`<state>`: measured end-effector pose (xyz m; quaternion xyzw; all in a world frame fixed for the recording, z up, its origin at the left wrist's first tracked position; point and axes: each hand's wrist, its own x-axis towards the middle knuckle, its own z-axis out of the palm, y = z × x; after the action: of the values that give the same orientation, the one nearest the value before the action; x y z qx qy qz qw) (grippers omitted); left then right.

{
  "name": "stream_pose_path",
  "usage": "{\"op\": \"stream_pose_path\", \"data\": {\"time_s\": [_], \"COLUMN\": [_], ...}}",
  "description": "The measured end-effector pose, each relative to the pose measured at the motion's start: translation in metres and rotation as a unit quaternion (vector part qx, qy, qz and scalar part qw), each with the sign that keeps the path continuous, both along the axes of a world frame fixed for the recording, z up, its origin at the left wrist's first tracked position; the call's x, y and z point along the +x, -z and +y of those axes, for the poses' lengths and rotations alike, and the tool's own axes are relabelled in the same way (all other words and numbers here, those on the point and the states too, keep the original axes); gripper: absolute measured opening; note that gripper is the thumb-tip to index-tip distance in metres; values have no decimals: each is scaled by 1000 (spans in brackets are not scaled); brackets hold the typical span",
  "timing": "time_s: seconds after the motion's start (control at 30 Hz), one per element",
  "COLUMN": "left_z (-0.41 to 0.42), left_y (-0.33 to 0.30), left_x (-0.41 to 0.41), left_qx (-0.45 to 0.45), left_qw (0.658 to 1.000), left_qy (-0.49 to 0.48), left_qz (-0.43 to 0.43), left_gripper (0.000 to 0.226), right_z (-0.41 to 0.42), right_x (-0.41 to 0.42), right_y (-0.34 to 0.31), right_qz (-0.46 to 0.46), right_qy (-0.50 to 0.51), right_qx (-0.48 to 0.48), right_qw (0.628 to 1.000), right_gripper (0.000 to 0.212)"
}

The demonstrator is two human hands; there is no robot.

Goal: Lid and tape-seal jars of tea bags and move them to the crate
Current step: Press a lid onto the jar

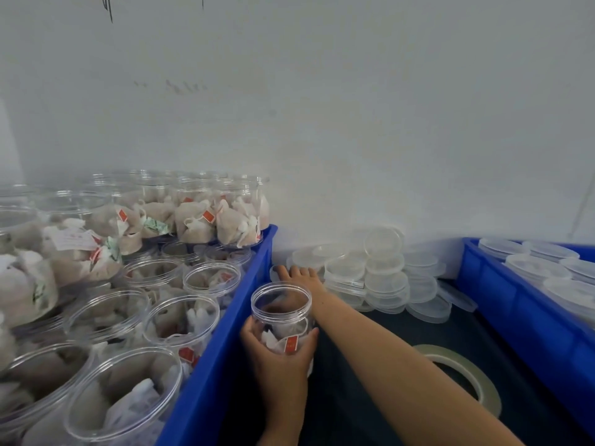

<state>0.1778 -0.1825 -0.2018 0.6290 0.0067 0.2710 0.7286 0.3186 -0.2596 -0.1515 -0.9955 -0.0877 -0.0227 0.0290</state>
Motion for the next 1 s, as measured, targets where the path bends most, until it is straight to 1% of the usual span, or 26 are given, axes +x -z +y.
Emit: {"op": "stream_pose_path", "data": {"time_s": [0.07, 0.13, 0.2, 0.33, 0.4, 0.5, 0.63, 0.67, 0.73, 0.8, 0.87, 0.93, 1.0], "left_z": [-1, -2, -2, -1, -1, -2, -2, -2, -3, -3, -4, -5, -6], "left_y": [1, 2, 3, 4, 3, 4, 5, 4, -1, -4, -6, -8, -11], "left_x": [1, 1, 2, 3, 2, 2, 2, 2, -1, -6, -12, -19, -24], "left_qx": [-4, -4, -3, -15, -15, -15, 4, 13, 30, 51, 70, 82, 97], "left_qw": [1000, 1000, 1000, 1000, 1000, 1000, 1000, 1000, 999, 997, 994, 992, 990], "left_qy": [-3, -3, 0, 2, 1, 5, 13, 15, 31, 58, 82, 94, 97], "left_qz": [-9, -13, -18, -20, -19, -16, -7, -5, 0, 12, 2, -20, -23], "left_gripper": [85, 86, 87, 88, 87, 88, 89, 88, 88, 91, 90, 79, 74], "right_z": [1, 1, 0, 0, 1, 4, -8, -16, -35, -56, -76, -93, -103], "right_x": [1, 2, 3, 5, 5, 4, -11, -19, -42, -69, -98, -129, -159], "right_y": [1, 0, 1, 3, 5, 3, -12, -18, -29, -38, -44, -44, -38], "right_qz": [5, 13, 13, 22, 24, 1, -54, -62, -75, -89, -105, -119, -123], "right_qy": [29, 56, 60, 59, 60, 74, 62, 49, 26, 24, 35, 46, 58], "right_qx": [17, 20, 6, 35, 46, 83, 119, 141, 178, 187, 177, 173, 185], "right_qw": [999, 998, 998, 997, 997, 994, 989, 987, 981, 978, 978, 977, 973], "right_gripper": [92, 83, 73, 59, 64, 78, 63, 67, 80, 88, 89, 89, 89]}}
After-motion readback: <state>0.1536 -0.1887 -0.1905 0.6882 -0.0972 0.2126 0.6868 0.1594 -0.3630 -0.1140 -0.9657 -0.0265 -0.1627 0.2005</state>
